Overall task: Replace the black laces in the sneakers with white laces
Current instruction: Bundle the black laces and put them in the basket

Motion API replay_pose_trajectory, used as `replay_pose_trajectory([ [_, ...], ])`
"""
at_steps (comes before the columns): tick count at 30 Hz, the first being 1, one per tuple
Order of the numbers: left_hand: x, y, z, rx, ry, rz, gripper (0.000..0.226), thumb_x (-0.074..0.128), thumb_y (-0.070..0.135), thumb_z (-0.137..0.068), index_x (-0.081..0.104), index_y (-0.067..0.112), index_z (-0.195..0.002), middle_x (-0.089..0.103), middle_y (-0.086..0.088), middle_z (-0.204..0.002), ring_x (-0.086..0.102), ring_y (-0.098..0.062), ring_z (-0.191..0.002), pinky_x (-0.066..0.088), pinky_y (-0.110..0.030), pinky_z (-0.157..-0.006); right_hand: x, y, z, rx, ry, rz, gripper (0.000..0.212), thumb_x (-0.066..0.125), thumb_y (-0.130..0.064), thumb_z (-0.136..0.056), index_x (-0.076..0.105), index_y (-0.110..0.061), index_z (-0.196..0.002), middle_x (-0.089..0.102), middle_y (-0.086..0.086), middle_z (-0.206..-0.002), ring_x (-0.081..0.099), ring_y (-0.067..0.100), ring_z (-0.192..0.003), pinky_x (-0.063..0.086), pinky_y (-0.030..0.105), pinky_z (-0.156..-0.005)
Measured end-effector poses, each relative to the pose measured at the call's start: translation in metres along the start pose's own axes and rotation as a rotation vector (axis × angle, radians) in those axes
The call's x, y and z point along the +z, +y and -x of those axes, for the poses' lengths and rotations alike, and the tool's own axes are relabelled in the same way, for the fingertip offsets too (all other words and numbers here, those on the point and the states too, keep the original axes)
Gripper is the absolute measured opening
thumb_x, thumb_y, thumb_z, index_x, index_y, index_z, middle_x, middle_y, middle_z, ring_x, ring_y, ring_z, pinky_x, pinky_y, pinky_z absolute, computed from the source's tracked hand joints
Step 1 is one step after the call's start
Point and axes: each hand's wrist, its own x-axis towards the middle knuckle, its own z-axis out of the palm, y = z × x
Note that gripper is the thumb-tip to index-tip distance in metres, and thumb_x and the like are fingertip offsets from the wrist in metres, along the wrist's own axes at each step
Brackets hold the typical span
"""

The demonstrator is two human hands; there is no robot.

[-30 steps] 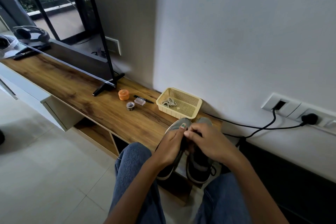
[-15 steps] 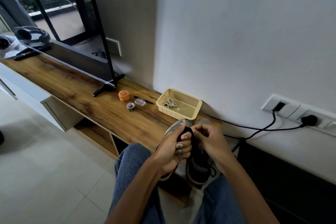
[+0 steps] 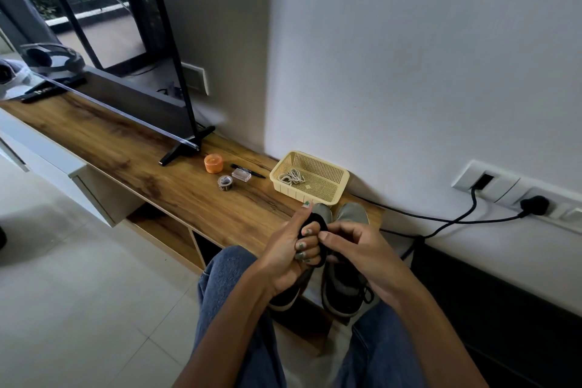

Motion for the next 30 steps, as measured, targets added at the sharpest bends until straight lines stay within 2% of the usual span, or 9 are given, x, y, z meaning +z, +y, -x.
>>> replay_pose_trajectory([
  [6,-0.001,0.001,0.002,-0.053,-0.108,-0.045,0.048,0.043,0.043,-0.096,0.041,0.019,-0.054,0.028,0.007,-0.040,0.029,-0.007,-0.038,0.030,-0.019,-0.047,-0.003,0.004,-0.002,-0.009,0.018,0.022,0.013,0.059,-0.012,-0.092,0.071,-0.008,-0.089,0.069,0.007,-0.083,0.064,0.015,-0.081,0.052,0.029,-0.076],
  [9,-0.003,0.007,0.004,-0.079,-0.176,-0.089,0.040,0.044,0.042,-0.091,0.043,0.017,-0.060,0.030,0.006,-0.043,0.039,-0.009,-0.044,0.040,-0.018,-0.052,-0.001,0.005,-0.002,0.001,-0.004,0.010,0.017,0.053,-0.012,-0.095,0.068,-0.007,-0.089,0.067,0.007,-0.082,0.062,0.014,-0.079,0.050,0.024,-0.071],
  [15,-0.008,0.016,0.010,-0.054,-0.237,-0.270,0.035,0.043,0.042,-0.088,0.043,0.012,-0.069,0.034,0.002,-0.048,0.056,-0.013,-0.056,0.050,-0.019,-0.064,0.002,0.006,0.001,-0.021,-0.071,0.005,0.020,0.045,-0.016,-0.100,0.062,-0.005,-0.098,0.068,0.013,-0.085,0.060,0.018,-0.077,0.045,0.048,-0.088],
  [18,-0.010,0.016,0.010,0.003,-0.224,-0.399,0.037,0.043,0.043,-0.089,0.046,0.012,-0.069,0.039,0.002,-0.051,0.061,-0.014,-0.063,0.051,-0.021,-0.072,0.003,0.005,0.002,-0.042,-0.070,0.021,0.020,0.044,-0.015,-0.100,0.060,-0.003,-0.098,0.065,0.014,-0.080,0.059,0.015,-0.071,0.046,0.043,-0.083],
  [21,-0.015,0.017,0.007,0.090,-0.146,-0.617,0.040,0.041,0.048,-0.090,0.050,0.016,-0.068,0.045,0.005,-0.056,0.052,-0.007,-0.060,0.042,-0.022,-0.068,0.002,0.006,0.002,-0.067,-0.005,0.040,0.021,0.045,-0.018,-0.099,0.061,-0.004,-0.097,0.062,0.009,-0.082,0.058,0.015,-0.077,0.046,0.028,-0.075],
  [23,-0.019,0.016,0.005,0.140,-0.112,-0.728,0.041,0.040,0.051,-0.090,0.051,0.020,-0.066,0.046,0.008,-0.057,0.042,-0.007,-0.057,0.035,-0.025,-0.062,-0.001,0.006,0.003,-0.085,0.009,0.064,0.020,0.048,-0.021,-0.098,0.062,-0.008,-0.096,0.060,0.010,-0.086,0.056,0.017,-0.081,0.044,0.030,-0.075],
  [26,-0.019,0.010,0.005,0.175,-0.066,-0.701,0.040,0.039,0.051,-0.090,0.051,0.020,-0.066,0.042,0.010,-0.055,0.037,-0.006,-0.054,0.031,-0.025,-0.059,-0.004,0.006,0.005,-0.052,-0.040,0.020,0.022,0.047,-0.023,-0.099,0.065,-0.009,-0.096,0.064,0.006,-0.087,0.060,0.016,-0.085,0.045,0.028,-0.077],
  [30,-0.012,0.001,0.004,0.264,0.016,-0.724,0.041,0.037,0.039,-0.097,0.056,0.015,-0.070,0.040,0.012,-0.048,0.037,0.000,-0.047,0.034,-0.014,-0.055,-0.006,0.009,0.006,0.003,-0.108,-0.175,0.027,0.046,-0.022,-0.099,0.064,-0.004,-0.107,0.069,0.013,-0.107,0.062,0.025,-0.108,0.046,0.035,-0.093],
])
